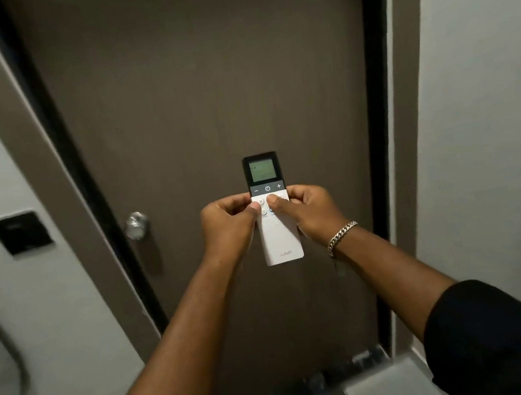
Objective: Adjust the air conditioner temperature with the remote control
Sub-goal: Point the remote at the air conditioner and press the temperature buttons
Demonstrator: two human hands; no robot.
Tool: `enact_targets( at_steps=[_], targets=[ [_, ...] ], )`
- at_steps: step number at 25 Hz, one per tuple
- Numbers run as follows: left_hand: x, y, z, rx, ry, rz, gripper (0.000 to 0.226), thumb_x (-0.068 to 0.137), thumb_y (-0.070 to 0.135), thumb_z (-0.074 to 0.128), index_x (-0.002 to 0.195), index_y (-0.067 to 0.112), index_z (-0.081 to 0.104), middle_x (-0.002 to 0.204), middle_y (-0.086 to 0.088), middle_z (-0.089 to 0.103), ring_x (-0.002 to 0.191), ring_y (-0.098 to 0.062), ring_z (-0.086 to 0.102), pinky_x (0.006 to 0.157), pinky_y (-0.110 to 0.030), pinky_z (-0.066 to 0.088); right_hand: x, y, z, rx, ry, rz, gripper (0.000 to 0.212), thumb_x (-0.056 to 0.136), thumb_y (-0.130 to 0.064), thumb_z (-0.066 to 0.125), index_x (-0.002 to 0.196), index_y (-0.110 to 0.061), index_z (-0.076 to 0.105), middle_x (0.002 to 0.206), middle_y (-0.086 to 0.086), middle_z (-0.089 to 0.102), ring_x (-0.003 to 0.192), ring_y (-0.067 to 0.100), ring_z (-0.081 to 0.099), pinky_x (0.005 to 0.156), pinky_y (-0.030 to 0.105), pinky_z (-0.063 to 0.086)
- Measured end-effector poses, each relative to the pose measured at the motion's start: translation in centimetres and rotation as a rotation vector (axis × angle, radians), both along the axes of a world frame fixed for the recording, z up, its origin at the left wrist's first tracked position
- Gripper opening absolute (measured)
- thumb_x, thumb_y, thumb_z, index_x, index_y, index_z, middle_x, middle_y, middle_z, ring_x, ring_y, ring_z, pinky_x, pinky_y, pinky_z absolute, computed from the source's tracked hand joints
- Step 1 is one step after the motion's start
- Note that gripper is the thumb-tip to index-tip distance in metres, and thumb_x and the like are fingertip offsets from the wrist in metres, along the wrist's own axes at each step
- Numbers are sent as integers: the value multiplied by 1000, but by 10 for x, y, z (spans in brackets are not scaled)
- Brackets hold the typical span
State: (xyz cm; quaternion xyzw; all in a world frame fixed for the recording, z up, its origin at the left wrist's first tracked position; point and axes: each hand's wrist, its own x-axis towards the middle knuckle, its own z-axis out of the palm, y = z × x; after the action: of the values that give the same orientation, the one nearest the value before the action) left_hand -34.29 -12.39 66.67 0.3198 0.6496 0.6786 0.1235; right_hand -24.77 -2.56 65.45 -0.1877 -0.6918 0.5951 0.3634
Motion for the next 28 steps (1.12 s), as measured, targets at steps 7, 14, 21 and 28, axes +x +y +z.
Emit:
enact_targets(
  at_steps=[7,14,21,28],
  targets=[
    [-7,-57,168,184,287,15,11,84,2,67,87,12,68,85,-5,72,76,-16,71,66,-26,60,-12,-36,165,209,213,118,3,85,-20,68,85,-18,66,86,5,74,74,16,71,70,32,59],
    [-2,-89,252,340,406,5,22,83,9,70,103,0,67,96,-11,72,84,-20,73,66,-28,62,-2,-61,261,313,350,185,9,83,-20,70,89,-15,66,84,1,73,65,8,72,61,24,60],
    [0,-95,281,380,506,10,21,81,15,72,100,7,67,96,-8,73,85,-18,73,66,-26,60,0,-62,291,349,411,158,41,79,-24,74,112,-2,63,106,16,72,92,28,72,82,43,60],
    [-3,-90,286,383,504,-15,27,82,15,71,105,3,68,102,-13,73,88,-22,74,71,-32,61,2,-55,296,390,416,173,34,79,-26,73,107,-9,64,101,9,74,86,20,74,72,33,61]
  ],
)
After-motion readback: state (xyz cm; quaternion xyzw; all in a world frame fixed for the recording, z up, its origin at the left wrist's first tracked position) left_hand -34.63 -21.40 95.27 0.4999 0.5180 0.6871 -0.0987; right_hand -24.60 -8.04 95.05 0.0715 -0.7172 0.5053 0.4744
